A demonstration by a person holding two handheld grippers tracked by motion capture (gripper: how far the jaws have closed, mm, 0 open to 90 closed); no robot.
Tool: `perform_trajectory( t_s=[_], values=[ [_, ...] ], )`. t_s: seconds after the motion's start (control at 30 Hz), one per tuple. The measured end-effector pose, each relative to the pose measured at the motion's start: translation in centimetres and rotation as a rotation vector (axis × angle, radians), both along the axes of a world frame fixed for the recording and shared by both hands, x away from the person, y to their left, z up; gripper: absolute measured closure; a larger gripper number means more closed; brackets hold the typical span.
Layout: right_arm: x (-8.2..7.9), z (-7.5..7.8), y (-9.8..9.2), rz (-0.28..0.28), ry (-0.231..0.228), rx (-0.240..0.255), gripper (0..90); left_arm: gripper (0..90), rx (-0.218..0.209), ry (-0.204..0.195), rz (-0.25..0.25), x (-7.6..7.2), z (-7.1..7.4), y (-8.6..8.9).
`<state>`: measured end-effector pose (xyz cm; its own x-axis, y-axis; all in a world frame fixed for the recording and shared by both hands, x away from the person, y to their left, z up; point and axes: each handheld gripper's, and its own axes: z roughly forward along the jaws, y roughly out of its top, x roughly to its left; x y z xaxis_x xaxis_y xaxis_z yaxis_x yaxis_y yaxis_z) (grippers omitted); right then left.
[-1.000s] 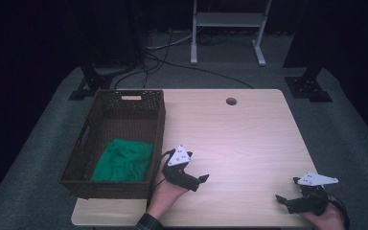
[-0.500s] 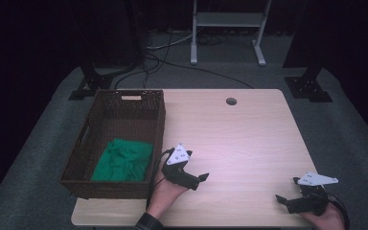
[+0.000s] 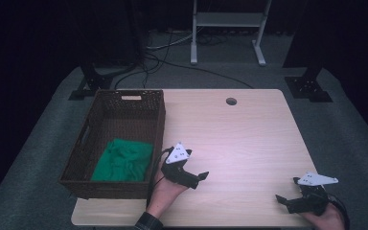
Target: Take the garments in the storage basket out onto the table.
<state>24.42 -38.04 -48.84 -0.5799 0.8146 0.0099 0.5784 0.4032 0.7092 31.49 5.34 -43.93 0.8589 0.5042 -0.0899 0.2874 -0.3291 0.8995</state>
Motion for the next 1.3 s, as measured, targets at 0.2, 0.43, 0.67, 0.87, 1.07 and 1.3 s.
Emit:
perform_trajectory(
  t_s=[0.2, 0.43, 0.67, 0.87, 1.07, 1.3],
  values=[
    [0.0, 0.0, 0.0, 0.0, 0.0, 0.0, 0.0, 0.0, -0.002, 0.001, -0.001, 0.0, 0.2, 0.0],
    [0.0, 0.0, 0.0, 0.0, 0.0, 0.0, 0.0, 0.0, -0.005, -0.001, 0.0, 0.0, 0.4, 0.0],
    [0.0, 0.0, 0.0, 0.0, 0.0, 0.0, 0.0, 0.0, -0.011, -0.004, 0.006, 0.0, 0.7, 0.1],
    [0.0, 0.0, 0.0, 0.0, 0.0, 0.0, 0.0, 0.0, -0.009, -0.002, 0.009, 0.0, 0.8, 0.1],
    [0.0, 0.0, 0.0, 0.0, 0.0, 0.0, 0.0, 0.0, -0.012, -0.002, 0.007, 0.0, 1.0, 0.1],
    [0.0, 0.0, 0.0, 0.0, 0.0, 0.0, 0.0, 0.0, -0.015, -0.006, 0.008, 0.1, 1.3, 0.1]
  ],
)
